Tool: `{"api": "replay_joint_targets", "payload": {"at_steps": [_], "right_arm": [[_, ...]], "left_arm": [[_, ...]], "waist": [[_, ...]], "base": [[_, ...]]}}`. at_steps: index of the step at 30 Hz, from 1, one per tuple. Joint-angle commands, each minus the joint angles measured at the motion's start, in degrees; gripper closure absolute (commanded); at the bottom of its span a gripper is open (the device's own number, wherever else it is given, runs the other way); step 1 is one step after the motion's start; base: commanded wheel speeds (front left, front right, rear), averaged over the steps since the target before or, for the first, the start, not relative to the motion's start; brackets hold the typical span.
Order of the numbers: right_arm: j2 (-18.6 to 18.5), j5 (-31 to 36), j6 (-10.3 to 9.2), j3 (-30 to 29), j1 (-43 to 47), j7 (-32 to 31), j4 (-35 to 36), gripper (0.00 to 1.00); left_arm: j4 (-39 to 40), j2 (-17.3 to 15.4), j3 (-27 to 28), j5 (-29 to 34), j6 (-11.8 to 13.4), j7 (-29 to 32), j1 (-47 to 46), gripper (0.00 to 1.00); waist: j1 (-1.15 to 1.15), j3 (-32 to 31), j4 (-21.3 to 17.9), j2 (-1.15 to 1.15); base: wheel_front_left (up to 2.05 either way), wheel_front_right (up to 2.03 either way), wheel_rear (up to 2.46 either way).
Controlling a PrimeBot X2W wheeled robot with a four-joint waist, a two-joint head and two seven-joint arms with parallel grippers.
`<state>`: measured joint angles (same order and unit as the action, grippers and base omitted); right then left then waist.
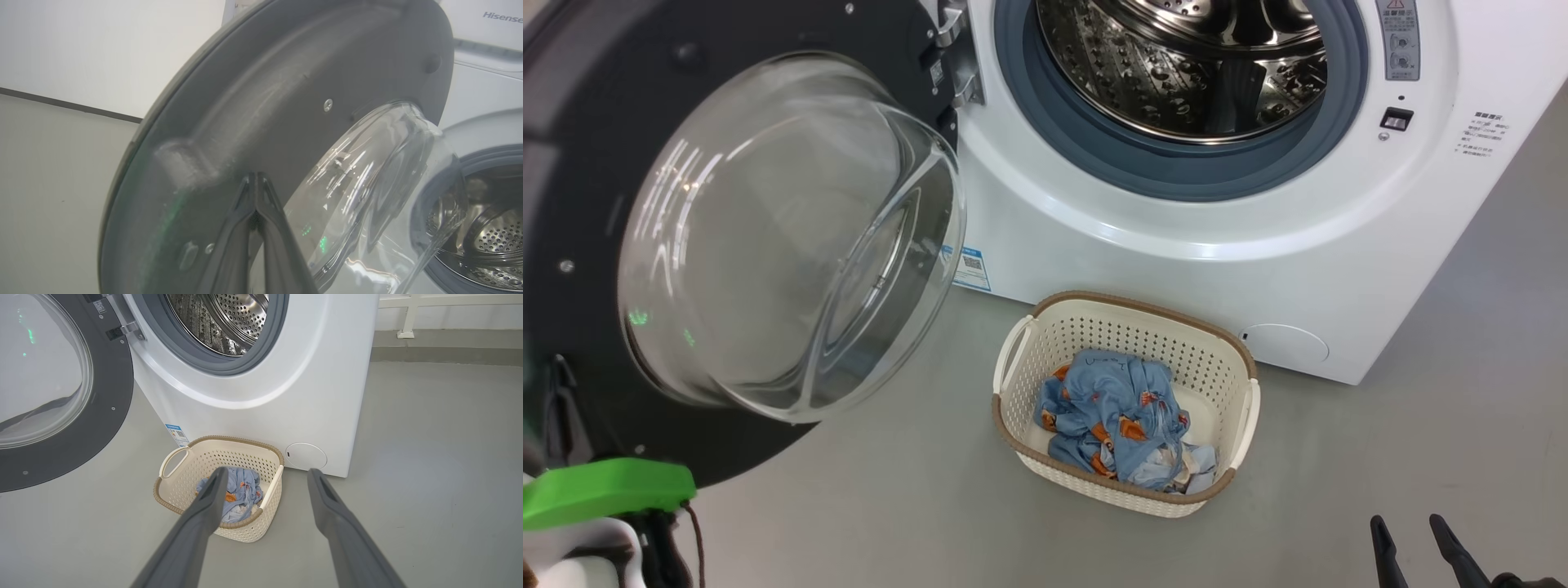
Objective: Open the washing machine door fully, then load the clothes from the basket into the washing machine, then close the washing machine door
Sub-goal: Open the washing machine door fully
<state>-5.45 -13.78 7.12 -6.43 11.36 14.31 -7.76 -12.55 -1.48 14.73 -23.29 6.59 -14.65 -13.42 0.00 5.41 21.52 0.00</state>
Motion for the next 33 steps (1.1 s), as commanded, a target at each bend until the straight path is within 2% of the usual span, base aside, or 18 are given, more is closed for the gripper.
{"api": "replay_joint_targets", "payload": {"at_steps": [1,9,18,33], "right_arm": [[-1.1,0.2,0.36,1.6,-2.1,0.7,1.0,0.00],[-1.4,0.0,0.36,2.4,-2.5,0.7,0.3,0.00],[-1.0,-0.2,0.36,3.1,-2.3,0.7,-0.3,0.00],[-0.8,-0.5,0.36,3.7,-2.4,0.7,-0.9,0.00]], "left_arm": [[-0.2,-1.8,3.3,1.1,-0.4,-0.3,-2.9,1.00],[-8.6,-2.2,9.3,7.2,-4.2,-0.3,-7.8,1.00],[-14.7,-3.6,14.4,12.3,-7.2,-0.3,-11.6,1.00],[-15.3,-2.6,17.4,16.5,-10.1,-0.3,-12.5,1.00]], "waist": [[0.00,0.1,-0.1,0.00],[0.00,-0.5,-1.0,0.00],[0.00,-1.0,-1.7,0.00],[0.00,-1.7,-2.3,0.00]], "base": [[0.00,0.00,0.00],[0.00,0.00,0.00],[0.00,0.00,0.00],[0.00,0.00,0.00]]}}
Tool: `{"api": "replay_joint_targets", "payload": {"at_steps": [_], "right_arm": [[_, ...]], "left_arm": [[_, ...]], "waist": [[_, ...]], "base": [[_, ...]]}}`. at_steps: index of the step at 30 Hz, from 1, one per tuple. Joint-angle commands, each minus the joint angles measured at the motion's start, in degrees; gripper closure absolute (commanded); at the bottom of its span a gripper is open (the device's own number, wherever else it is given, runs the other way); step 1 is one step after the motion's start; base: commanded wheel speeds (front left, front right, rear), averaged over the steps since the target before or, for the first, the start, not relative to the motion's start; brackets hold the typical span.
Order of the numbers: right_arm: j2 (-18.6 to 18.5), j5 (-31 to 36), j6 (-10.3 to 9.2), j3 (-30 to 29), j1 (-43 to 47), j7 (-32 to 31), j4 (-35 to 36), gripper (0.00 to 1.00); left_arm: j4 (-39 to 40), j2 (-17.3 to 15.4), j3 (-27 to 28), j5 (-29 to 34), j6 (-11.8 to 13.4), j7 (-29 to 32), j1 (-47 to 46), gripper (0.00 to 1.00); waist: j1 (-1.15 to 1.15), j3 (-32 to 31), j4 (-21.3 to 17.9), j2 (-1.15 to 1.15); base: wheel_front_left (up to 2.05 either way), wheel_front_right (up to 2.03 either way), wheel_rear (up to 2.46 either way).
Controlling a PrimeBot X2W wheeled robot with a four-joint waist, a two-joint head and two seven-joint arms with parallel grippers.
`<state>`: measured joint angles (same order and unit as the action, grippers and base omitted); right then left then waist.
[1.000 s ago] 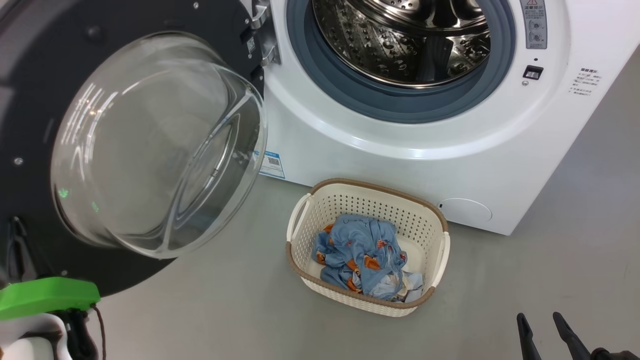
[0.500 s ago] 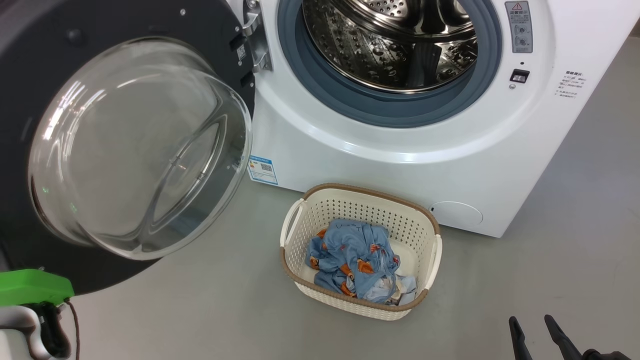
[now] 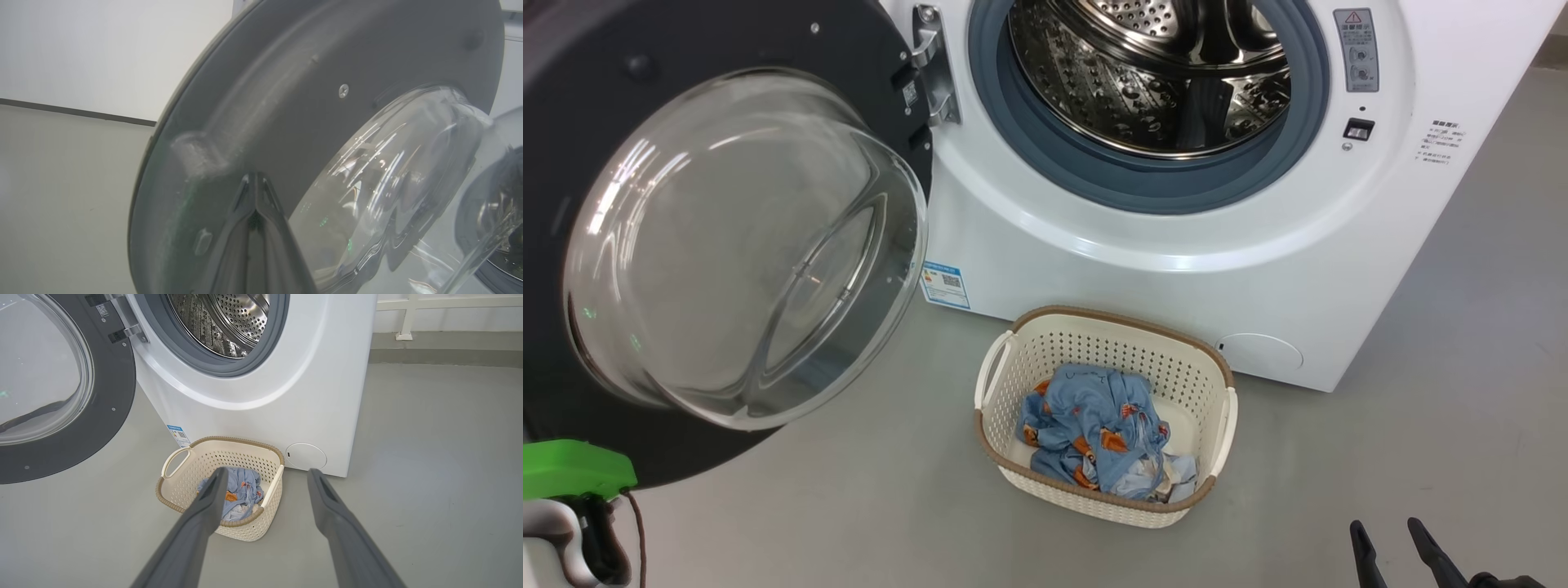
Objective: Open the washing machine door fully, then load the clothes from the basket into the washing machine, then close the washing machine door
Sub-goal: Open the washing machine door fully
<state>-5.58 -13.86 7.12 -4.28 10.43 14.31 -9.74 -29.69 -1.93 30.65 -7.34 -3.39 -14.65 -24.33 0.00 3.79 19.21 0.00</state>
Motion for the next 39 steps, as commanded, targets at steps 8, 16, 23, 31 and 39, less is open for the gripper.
{"api": "replay_joint_targets", "payload": {"at_steps": [8,16,23,31,39], "right_arm": [[-0.2,-0.5,0.36,1.7,-1.5,0.7,0.9,0.00],[0.4,-0.8,0.36,1.7,-1.3,0.7,0.9,0.00],[0.7,-0.6,0.36,2.7,-2.2,0.7,1.1,0.00],[1.1,-0.3,0.36,3.8,-3.1,0.7,2.8,0.00],[1.2,0.9,0.36,6.5,-4.4,0.7,5.4,0.00]], "left_arm": [[9.4,-1.1,1.4,-0.3,-1.1,-0.3,2.5,0.36],[18.2,-1.0,-8.7,-6.9,1.9,-0.3,10.1,0.00],[26.1,-1.0,-17.7,-10.1,4.0,-0.3,17.2,0.00],[29.0,-1.0,-24.2,-10.2,5.0,-0.3,23.6,0.00],[28.6,-1.0,-27.5,-10.2,4.7,-0.3,30.1,0.00]], "waist": [[0.00,-1.0,-0.5,0.00],[0.00,-1.8,-0.9,0.00],[0.00,-2.4,-3.0,0.00],[0.00,-2.8,-7.3,0.00],[0.00,-3.0,-14.6,0.00]], "base": [[0.00,0.00,0.00],[0.00,0.00,0.00],[0.00,0.00,0.00],[0.00,0.00,0.00],[0.00,0.00,0.00]]}}
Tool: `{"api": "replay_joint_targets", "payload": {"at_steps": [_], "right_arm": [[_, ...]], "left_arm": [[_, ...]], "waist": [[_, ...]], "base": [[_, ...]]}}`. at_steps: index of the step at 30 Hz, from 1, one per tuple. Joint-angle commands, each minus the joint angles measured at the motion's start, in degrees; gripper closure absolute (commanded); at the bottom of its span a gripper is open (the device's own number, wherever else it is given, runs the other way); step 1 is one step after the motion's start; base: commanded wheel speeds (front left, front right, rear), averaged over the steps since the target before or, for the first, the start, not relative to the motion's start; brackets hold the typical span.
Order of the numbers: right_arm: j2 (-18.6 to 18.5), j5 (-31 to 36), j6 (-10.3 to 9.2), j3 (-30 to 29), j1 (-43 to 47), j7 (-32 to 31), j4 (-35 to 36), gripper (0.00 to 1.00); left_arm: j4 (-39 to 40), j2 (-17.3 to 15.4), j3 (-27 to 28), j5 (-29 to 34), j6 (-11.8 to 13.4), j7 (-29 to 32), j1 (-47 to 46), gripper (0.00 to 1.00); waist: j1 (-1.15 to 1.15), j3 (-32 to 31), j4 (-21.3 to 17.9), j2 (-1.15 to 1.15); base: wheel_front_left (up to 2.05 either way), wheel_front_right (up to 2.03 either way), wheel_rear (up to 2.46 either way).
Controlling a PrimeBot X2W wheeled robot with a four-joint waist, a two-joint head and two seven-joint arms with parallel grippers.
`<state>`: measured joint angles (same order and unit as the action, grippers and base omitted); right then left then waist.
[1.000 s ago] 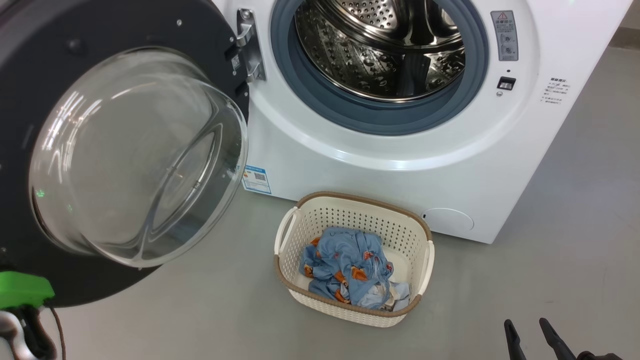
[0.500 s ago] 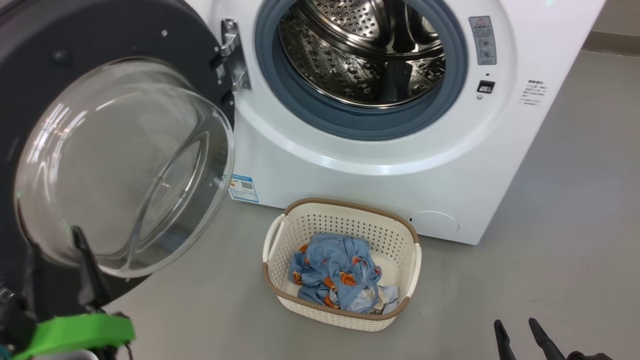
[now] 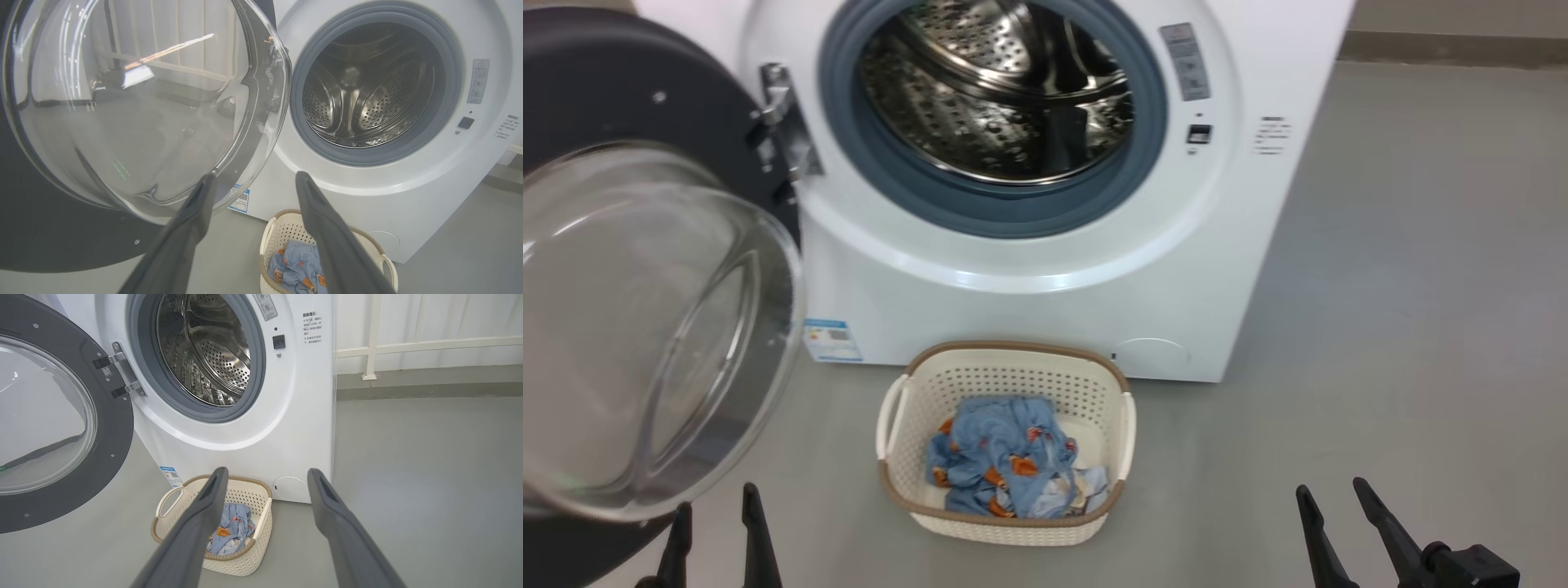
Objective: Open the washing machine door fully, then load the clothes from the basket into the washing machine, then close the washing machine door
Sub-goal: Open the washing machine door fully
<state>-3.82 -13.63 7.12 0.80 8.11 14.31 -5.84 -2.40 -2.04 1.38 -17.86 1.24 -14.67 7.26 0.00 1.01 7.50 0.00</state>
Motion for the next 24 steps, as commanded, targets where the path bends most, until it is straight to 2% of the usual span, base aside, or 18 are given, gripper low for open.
{"api": "replay_joint_targets", "payload": {"at_steps": [1,13,24], "right_arm": [[-0.5,0.8,0.36,1.4,-2.1,0.7,1.7,0.00],[-0.3,1.6,0.36,1.0,-1.3,0.7,2.9,0.00],[-0.4,1.8,0.36,0.6,-0.5,0.7,2.7,0.00]], "left_arm": [[1.1,-0.8,1.6,0.3,0.0,-0.3,-1.0,0.00],[1.4,-0.8,1.1,0.5,1.1,-0.3,2.8,0.00],[0.4,-0.8,1.7,1.2,0.4,-0.3,4.3,0.00]], "waist": [[0.00,-0.2,-3.7,0.00],[0.00,-1.1,-9.5,0.00],[0.00,-2.5,-10.4,0.00]], "base": [[0.00,0.00,0.00],[0.00,0.00,0.00],[0.00,0.00,0.00]]}}
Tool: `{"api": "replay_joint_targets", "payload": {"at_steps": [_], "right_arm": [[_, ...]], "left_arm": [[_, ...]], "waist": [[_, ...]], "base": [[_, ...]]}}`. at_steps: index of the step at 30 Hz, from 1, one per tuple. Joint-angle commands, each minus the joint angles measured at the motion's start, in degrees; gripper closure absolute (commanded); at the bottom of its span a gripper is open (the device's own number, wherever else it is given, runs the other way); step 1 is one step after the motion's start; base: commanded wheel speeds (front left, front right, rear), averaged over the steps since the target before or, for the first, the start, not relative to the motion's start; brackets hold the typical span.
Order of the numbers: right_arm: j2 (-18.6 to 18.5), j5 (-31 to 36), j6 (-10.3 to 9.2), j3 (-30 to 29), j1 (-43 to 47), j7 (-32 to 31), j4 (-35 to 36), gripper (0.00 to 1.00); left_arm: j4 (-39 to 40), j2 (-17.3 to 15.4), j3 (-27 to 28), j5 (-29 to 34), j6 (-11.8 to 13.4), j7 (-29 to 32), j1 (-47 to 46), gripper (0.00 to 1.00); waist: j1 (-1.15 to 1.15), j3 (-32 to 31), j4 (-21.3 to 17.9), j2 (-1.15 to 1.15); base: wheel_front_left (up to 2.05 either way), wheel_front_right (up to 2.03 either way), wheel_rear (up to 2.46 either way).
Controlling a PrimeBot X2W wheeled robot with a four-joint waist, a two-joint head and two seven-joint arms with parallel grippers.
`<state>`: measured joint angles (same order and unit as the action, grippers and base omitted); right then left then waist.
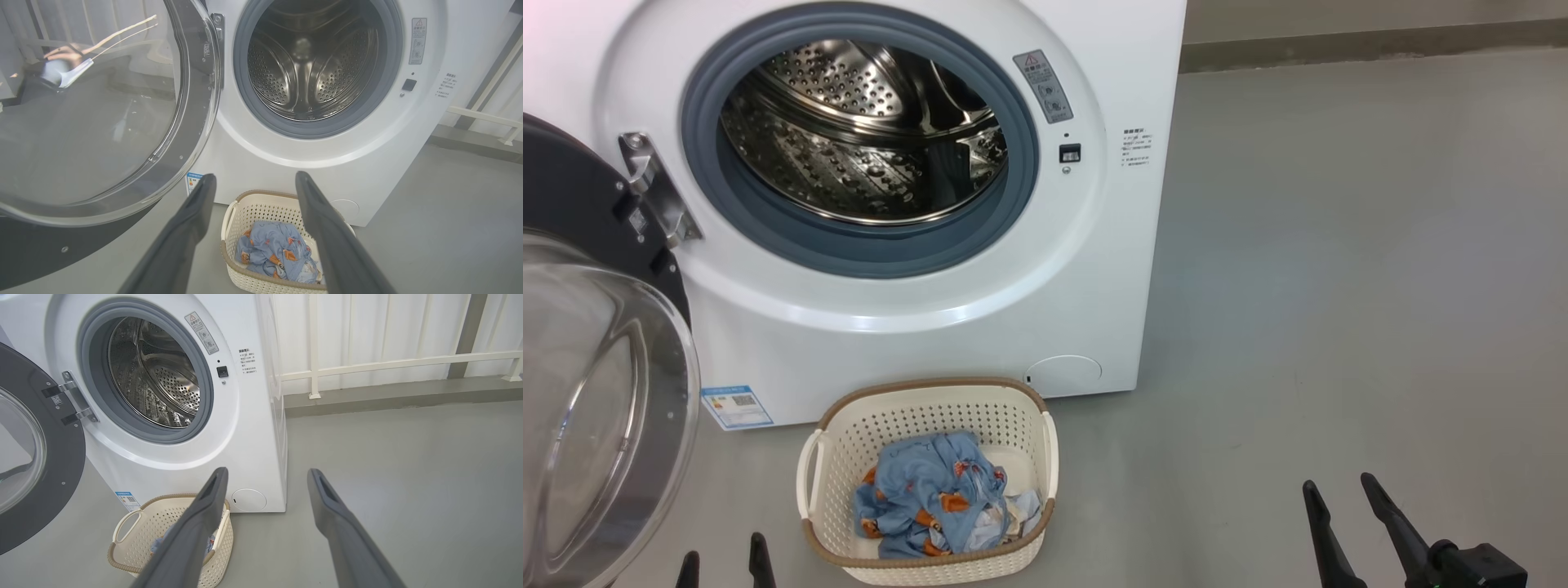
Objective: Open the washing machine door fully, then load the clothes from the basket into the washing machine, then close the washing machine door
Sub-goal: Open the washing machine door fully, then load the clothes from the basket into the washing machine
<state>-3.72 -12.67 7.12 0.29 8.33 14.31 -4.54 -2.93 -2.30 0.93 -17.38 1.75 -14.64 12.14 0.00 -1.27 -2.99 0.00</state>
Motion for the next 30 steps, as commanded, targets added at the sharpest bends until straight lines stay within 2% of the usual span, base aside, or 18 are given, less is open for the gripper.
{"api": "replay_joint_targets", "payload": {"at_steps": [1,13,30], "right_arm": [[-0.5,0.8,0.36,1.0,-0.7,0.7,1.4,0.00],[-0.6,0.9,0.36,0.7,-0.6,0.7,1.4,0.00],[-0.7,0.8,0.36,1.0,-0.7,0.7,1.0,0.00]], "left_arm": [[0.9,-0.6,2.1,0.7,-0.1,-0.4,-0.5,0.00],[0.4,-0.6,1.6,0.6,0.9,-0.4,-0.7,0.00],[-0.1,-0.6,1.5,1.4,1.2,-0.4,-0.7,0.00]], "waist": [[0.00,-0.3,0.1,0.00],[0.00,0.0,1.7,0.00],[0.00,0.3,1.9,0.00]], "base": [[0.00,0.00,0.00],[0.00,0.00,0.00],[0.00,0.00,0.00]]}}
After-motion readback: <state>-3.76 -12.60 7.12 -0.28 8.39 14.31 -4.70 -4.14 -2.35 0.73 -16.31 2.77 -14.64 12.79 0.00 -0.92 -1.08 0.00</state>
